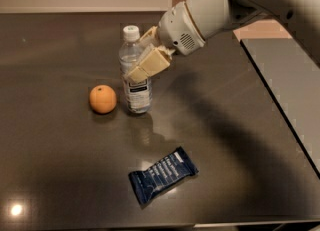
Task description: Move blue plastic bottle near orange
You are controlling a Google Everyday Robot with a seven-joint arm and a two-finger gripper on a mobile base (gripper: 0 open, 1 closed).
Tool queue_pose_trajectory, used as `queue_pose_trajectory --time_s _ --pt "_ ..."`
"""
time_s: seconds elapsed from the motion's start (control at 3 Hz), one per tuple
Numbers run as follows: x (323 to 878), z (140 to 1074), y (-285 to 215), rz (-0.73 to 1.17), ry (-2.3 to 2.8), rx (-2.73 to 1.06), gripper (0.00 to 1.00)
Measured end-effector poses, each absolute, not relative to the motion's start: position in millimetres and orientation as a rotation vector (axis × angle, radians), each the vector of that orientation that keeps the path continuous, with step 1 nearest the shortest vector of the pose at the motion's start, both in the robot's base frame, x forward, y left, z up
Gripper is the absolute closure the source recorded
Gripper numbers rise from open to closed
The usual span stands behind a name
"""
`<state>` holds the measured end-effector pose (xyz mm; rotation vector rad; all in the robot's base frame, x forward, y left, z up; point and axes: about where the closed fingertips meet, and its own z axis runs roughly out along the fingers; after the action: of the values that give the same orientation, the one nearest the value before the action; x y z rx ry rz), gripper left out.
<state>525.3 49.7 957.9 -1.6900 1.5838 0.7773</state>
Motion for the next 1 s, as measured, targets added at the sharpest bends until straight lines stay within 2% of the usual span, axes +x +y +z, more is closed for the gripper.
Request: queue_pose_trajectory --time_s 1.0 --pt "523 941 63 0.711 1.538 -1.695 0.14"
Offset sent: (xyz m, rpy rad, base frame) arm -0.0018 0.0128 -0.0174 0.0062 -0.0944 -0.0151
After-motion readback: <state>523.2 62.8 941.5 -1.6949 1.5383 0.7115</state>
